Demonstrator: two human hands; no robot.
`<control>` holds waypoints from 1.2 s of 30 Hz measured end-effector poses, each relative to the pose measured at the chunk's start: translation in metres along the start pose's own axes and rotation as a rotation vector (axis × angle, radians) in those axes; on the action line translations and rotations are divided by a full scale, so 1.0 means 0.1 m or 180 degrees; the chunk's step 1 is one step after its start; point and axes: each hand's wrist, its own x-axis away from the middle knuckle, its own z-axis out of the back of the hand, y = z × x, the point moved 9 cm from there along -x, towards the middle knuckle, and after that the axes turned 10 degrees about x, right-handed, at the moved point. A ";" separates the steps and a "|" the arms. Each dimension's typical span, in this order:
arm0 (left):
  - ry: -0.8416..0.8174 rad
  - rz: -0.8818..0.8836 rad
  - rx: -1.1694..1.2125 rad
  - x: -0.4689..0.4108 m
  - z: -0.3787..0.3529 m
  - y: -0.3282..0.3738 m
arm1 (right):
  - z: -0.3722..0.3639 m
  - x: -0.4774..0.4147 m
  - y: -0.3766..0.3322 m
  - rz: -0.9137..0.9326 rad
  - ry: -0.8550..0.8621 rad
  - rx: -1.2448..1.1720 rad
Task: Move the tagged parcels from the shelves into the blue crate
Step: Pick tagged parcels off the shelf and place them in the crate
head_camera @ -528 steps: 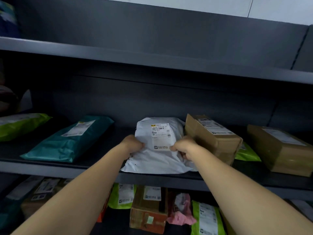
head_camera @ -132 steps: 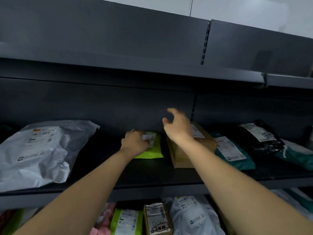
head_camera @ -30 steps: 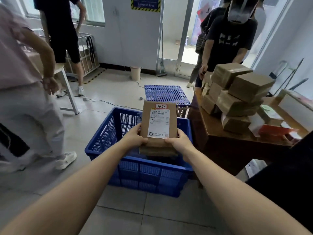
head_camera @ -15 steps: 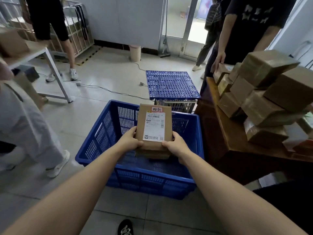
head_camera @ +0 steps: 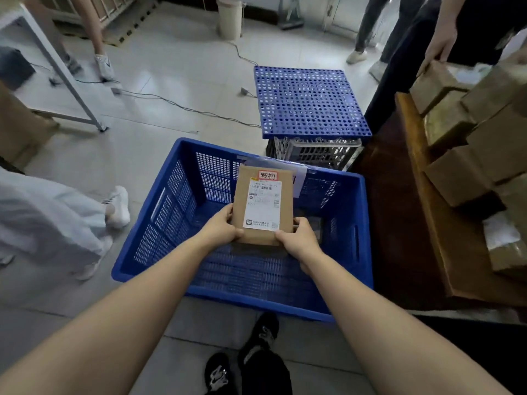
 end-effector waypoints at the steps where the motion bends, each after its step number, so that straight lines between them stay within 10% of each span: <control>1: 0.0023 0.0041 0.0003 -0.11 0.01 -0.02 | -0.02 -0.14 0.01 -0.0037 -0.0026 0.0002; 36: 0.0063 0.0952 -0.0313 -4.04 0.31 -2.94 | -2.44 -3.95 1.75 -0.0978 -0.0362 -0.0372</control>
